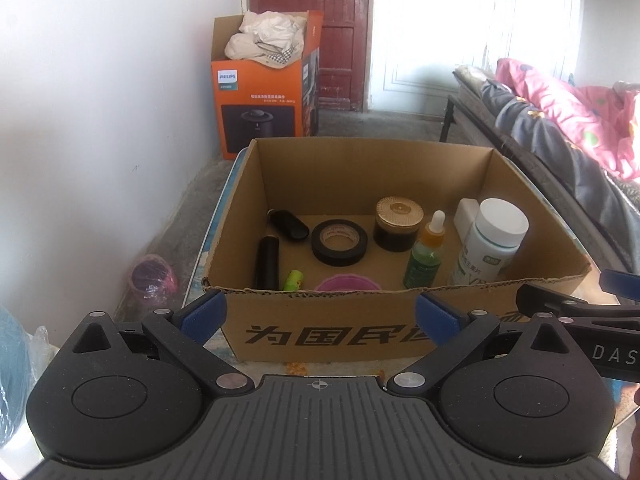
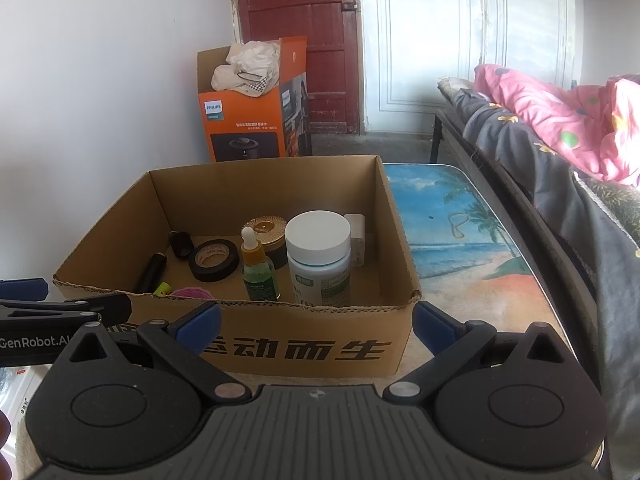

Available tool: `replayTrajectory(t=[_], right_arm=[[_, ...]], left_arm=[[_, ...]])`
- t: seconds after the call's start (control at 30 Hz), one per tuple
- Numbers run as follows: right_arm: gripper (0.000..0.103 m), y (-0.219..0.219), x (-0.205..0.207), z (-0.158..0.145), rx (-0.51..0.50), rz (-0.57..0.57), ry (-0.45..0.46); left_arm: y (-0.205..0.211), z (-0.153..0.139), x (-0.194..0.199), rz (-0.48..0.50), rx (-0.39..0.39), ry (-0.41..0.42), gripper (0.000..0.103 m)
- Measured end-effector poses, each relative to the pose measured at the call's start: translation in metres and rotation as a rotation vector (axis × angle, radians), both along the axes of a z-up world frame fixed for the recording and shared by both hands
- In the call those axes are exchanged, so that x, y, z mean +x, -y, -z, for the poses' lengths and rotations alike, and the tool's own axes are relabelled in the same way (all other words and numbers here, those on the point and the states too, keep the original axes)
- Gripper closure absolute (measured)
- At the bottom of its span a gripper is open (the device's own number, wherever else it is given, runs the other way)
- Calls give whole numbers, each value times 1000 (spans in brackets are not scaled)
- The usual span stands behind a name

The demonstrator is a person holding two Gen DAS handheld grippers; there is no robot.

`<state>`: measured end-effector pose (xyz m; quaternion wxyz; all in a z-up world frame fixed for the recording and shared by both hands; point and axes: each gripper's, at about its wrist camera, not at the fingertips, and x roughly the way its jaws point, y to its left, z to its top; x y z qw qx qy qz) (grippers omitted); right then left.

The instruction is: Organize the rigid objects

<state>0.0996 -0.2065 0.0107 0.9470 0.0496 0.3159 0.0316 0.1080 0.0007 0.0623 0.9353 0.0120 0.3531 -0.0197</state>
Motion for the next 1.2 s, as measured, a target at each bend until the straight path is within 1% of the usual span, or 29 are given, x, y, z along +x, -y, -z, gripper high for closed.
replayTrajectory(t=[1.2], right_arm=[[0, 0, 2, -1, -2, -1, -6]], left_arm=[[6, 2, 1, -6, 3, -4, 2]])
